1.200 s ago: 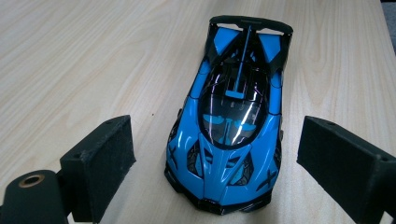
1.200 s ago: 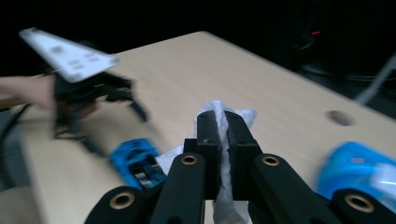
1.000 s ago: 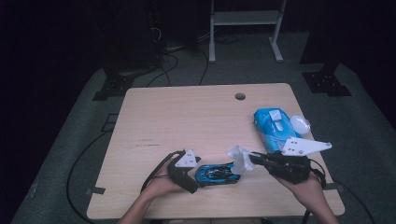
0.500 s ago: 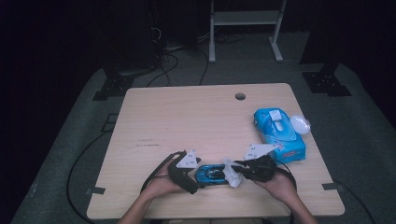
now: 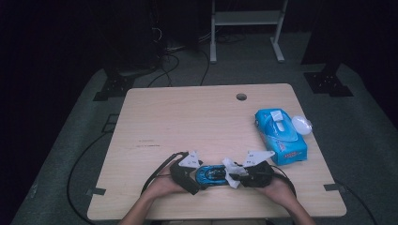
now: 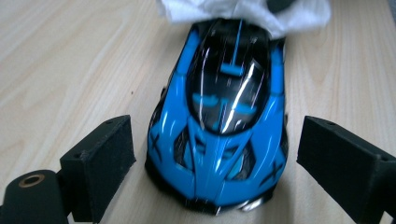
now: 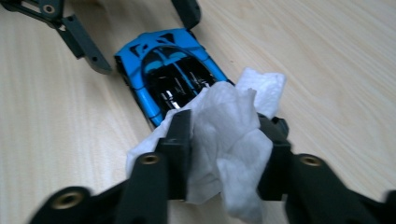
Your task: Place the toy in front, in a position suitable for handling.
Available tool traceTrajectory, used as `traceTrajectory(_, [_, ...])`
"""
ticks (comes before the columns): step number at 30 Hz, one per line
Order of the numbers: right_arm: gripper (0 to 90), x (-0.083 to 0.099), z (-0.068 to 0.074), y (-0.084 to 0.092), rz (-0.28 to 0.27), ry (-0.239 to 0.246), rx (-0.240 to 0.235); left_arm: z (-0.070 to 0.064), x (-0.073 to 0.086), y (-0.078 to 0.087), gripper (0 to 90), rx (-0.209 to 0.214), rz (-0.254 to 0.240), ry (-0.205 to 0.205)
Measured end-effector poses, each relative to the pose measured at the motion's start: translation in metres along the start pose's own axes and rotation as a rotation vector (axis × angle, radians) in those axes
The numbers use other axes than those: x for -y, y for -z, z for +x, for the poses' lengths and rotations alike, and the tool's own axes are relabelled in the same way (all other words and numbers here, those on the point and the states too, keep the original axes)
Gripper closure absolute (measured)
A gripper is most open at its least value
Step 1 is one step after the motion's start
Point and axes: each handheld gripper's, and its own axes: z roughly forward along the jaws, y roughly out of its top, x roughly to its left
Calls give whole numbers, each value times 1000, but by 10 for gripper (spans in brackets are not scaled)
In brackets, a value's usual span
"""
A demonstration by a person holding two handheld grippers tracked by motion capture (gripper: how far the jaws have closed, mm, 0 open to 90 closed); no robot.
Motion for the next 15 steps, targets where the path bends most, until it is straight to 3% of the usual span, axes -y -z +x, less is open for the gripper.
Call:
traceTrajectory(7, [790, 6, -2, 3, -21, -16, 55, -2, 3, -6, 155, -11, 30, -21])
traceTrajectory(9, [798, 5, -1, 2, -15, -15, 60, -2, 3, -7, 199, -12, 24, -30])
traceTrajectory(15, [804, 0, 4, 1, 10, 8, 94, -2, 3, -6, 221, -9, 25, -37])
